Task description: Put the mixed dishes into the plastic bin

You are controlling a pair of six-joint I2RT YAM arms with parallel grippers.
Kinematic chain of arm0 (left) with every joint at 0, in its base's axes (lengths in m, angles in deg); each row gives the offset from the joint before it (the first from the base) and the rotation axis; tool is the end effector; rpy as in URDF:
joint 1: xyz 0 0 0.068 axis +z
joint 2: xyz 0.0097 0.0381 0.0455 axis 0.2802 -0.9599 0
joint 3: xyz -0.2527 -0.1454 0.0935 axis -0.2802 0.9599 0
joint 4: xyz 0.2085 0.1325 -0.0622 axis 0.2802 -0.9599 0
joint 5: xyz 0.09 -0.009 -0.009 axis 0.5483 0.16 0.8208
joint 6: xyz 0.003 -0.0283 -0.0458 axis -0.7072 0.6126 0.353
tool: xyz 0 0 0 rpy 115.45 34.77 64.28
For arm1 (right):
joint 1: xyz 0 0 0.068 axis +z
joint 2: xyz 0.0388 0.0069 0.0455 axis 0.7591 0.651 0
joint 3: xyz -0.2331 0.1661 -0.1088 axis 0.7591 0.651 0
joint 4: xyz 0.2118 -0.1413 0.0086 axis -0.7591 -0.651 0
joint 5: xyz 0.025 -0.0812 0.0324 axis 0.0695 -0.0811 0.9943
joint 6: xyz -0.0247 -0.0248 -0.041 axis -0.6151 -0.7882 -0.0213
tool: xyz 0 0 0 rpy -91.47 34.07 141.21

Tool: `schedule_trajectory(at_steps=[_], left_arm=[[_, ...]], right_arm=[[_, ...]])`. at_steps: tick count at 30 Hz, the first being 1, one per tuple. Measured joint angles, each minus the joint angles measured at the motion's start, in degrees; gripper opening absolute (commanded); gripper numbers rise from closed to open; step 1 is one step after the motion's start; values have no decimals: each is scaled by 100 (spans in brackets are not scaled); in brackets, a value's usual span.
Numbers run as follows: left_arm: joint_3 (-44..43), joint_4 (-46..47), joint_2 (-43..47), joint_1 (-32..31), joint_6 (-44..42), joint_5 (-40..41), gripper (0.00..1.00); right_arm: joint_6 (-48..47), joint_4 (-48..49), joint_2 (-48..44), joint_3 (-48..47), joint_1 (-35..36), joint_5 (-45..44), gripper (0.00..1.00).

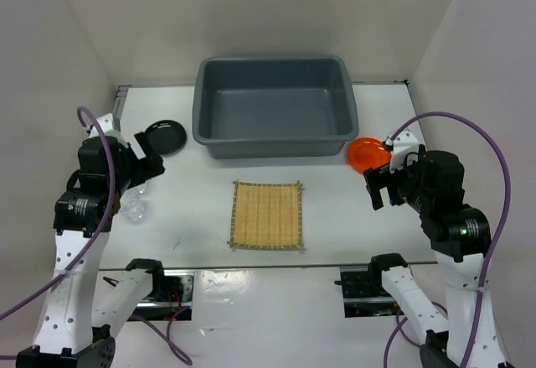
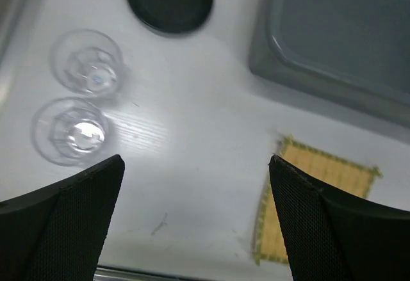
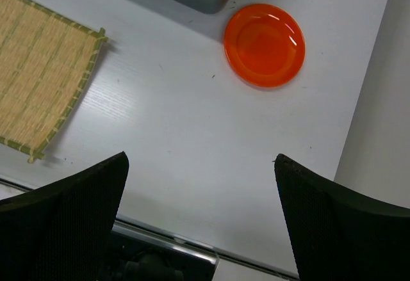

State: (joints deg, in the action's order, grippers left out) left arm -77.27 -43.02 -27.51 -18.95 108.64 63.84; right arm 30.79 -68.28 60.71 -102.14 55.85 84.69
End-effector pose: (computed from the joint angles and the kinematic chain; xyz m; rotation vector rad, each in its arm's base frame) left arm 0.1089 0.0023 0.4170 -0.5662 1.9715 -0.1119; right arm 0.0583 0.0105 0.4117 -0.5354 2.0747 -0.0135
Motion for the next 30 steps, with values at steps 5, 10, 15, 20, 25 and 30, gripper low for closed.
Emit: schedule_trajectory(at_steps=[5, 10, 15, 20, 25, 30], left_arm=[[568, 225, -153, -118, 267, -1456, 100], [1541, 892, -501, -538, 791, -2498, 100], [2579, 1486, -688, -1338, 1401, -2802, 100], [3021, 2063, -1381, -1676, 1788, -2975, 100], [3051, 2612, -2426, -1878, 1818, -3014, 100], [3261, 3554, -3318, -1906, 1956, -3565, 100]], right_arm=[[-98, 28, 164, 96, 4, -55, 99], [-509, 313, 151, 177, 24, 439, 99], [-378, 1056, 293, 476, 39, 1147, 99], [780, 1753, 1534, 675, 122, 2114, 99], [1742, 2253, 2328, 1303, 101, 3001, 99], [2273, 2507, 2218, 1578, 101, 3390, 90]])
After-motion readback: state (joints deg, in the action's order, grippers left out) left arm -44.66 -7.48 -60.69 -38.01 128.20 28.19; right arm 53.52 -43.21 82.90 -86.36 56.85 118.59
